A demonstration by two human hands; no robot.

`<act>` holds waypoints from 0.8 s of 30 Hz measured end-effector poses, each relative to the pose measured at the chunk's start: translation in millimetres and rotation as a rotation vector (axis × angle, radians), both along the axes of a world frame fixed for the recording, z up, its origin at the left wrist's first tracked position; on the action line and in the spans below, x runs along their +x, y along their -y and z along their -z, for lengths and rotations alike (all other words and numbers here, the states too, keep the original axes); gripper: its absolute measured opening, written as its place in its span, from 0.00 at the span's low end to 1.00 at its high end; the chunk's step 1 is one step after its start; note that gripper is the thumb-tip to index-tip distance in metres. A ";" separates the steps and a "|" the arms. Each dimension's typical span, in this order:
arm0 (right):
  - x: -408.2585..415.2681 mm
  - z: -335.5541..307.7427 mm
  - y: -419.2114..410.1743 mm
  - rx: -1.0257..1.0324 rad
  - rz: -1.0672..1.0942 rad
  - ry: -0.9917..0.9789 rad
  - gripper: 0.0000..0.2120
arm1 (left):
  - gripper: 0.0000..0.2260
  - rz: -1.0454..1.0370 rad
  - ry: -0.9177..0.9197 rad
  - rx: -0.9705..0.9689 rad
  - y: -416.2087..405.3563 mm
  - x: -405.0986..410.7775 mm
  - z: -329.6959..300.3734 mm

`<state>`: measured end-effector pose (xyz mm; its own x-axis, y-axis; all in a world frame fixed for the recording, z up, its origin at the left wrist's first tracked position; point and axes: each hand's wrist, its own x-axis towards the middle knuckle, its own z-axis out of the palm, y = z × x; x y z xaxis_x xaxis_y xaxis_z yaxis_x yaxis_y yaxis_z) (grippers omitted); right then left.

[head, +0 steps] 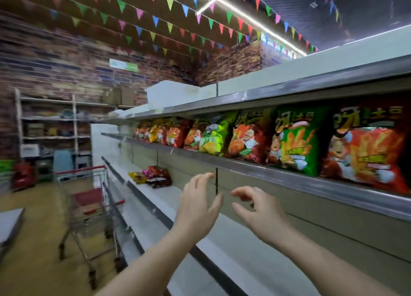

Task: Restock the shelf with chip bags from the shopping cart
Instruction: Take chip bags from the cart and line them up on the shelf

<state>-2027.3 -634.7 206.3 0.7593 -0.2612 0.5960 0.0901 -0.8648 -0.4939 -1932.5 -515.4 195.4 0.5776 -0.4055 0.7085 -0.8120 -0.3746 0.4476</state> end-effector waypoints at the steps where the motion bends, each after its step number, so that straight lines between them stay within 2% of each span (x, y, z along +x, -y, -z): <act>1: 21.0 3.6 -4.4 0.018 -0.013 -0.013 0.13 | 0.21 -0.017 -0.021 0.004 -7.0 18.5 1.4; 14: 229.1 47.0 -14.1 0.163 -0.185 -0.194 0.14 | 0.26 -0.211 -0.349 -0.014 -40.9 190.6 45.0; 24: 388.2 49.0 15.3 0.276 -0.285 -0.221 0.14 | 0.25 -0.379 -0.442 -0.115 -33.7 318.0 44.3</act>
